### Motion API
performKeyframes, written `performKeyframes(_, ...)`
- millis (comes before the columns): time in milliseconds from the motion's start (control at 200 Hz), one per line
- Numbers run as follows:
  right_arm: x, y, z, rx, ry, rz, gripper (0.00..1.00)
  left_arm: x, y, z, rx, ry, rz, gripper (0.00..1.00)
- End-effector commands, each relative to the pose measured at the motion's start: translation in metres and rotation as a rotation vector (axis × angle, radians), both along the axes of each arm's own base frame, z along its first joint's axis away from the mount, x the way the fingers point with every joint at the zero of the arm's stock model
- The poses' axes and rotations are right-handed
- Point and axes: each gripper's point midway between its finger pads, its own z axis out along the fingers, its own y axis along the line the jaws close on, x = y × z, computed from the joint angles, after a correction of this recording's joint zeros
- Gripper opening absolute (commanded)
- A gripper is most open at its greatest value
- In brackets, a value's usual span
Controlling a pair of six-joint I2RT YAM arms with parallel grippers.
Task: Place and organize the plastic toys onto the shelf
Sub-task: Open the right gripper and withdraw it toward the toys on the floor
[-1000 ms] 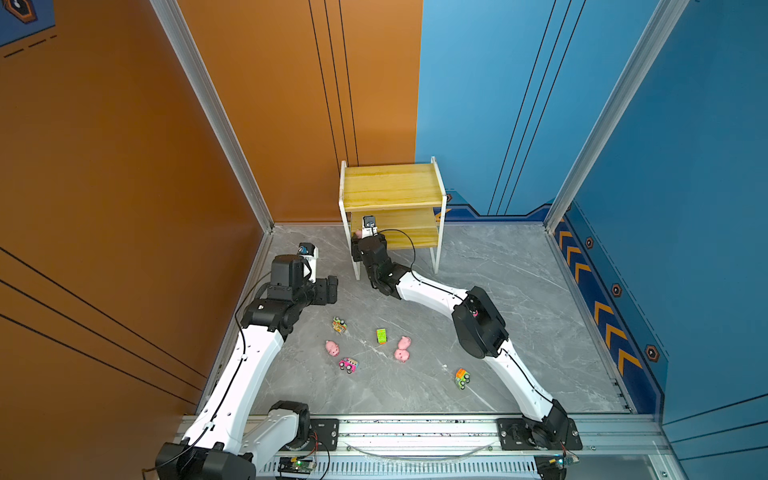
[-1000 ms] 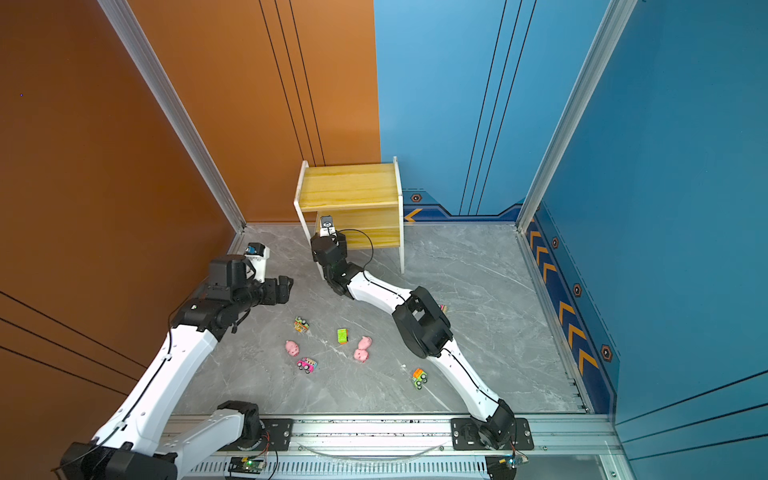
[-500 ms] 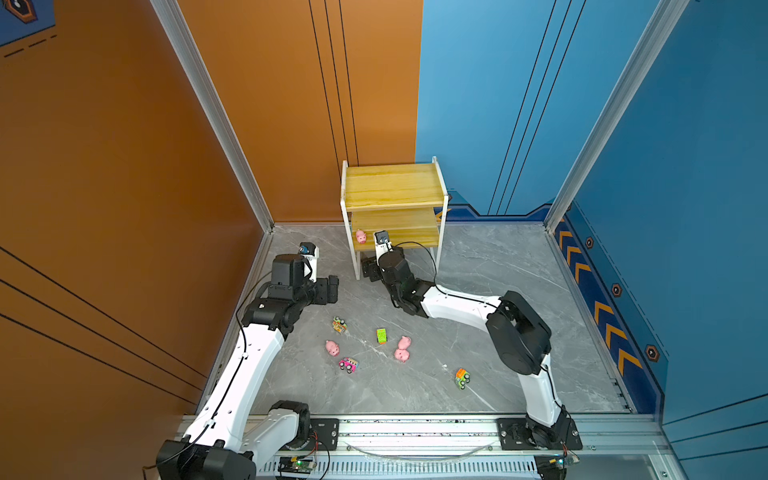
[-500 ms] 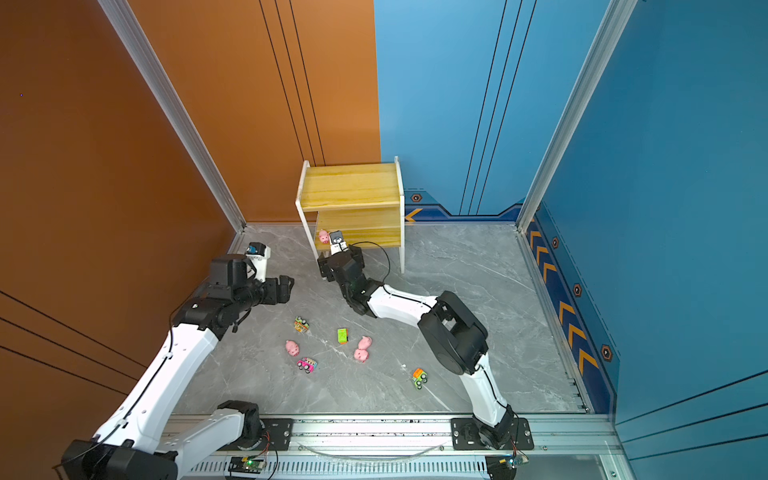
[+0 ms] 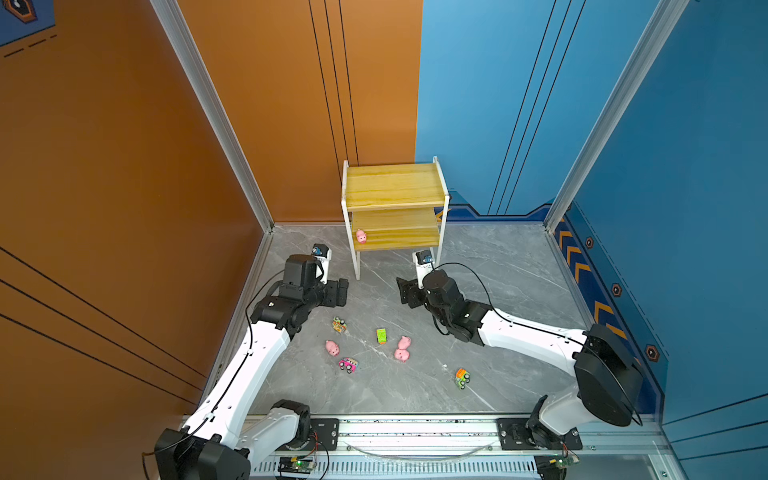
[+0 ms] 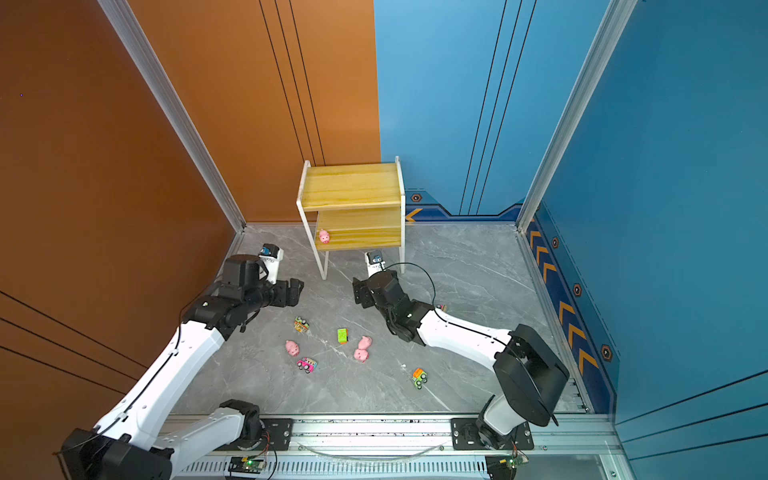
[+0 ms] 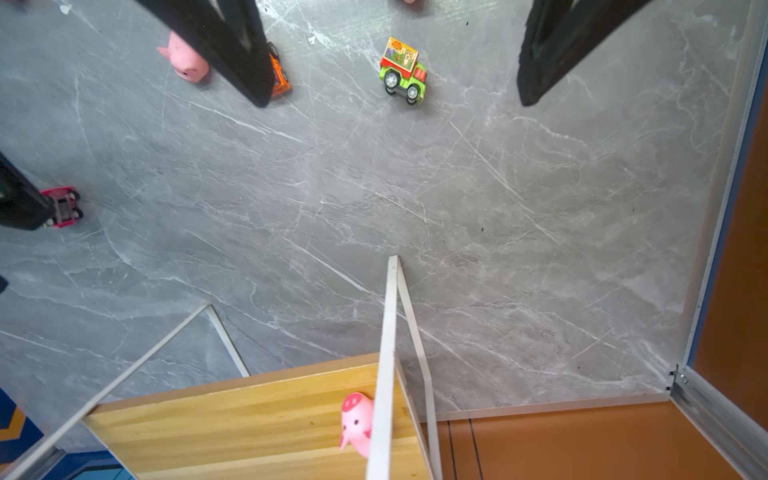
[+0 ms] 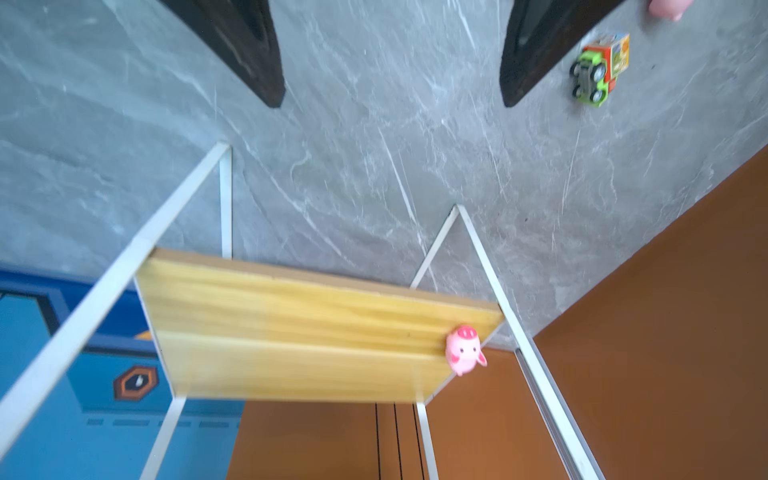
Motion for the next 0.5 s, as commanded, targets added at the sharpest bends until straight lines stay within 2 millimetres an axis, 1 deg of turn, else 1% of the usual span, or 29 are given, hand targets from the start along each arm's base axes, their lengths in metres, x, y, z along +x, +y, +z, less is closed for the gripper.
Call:
performKeyframes(0,-0.033,-0.026,-0.051,-0.067,0.214,-0.014,0.81,-0.013,-0.028,-0.018,0.1,0.022,-0.102,0.94)
performKeyframes(40,-0.039,-0.035,-0.056,-0.072,0.238,-0.028,0.8,-0.019,-0.043,-0.024,0.132,0.031,-0.156,0.95)
performKeyframes(120,-0.048,-0.051,-0.068,-0.054,0.277,-0.05,0.8,-0.028,-0.064,-0.035,0.156,0.058,-0.223,0.95)
performKeyframes(230,-0.059,-0.065,-0.082,-0.035,0.329,-0.047,0.8,-0.033,-0.08,-0.043,0.142,0.103,-0.257,0.95)
performKeyframes(295,-0.065,-0.067,-0.087,-0.043,0.341,-0.022,0.8,-0.036,-0.086,-0.044,0.136,0.126,-0.265,0.95)
performKeyframes(385,-0.073,-0.063,-0.093,-0.061,0.353,0.042,0.8,-0.041,-0.085,-0.051,0.12,0.186,-0.251,0.95)
performKeyframes(496,-0.083,-0.046,-0.093,-0.081,0.327,0.149,0.8,-0.05,-0.069,-0.06,0.085,0.255,-0.172,0.94)
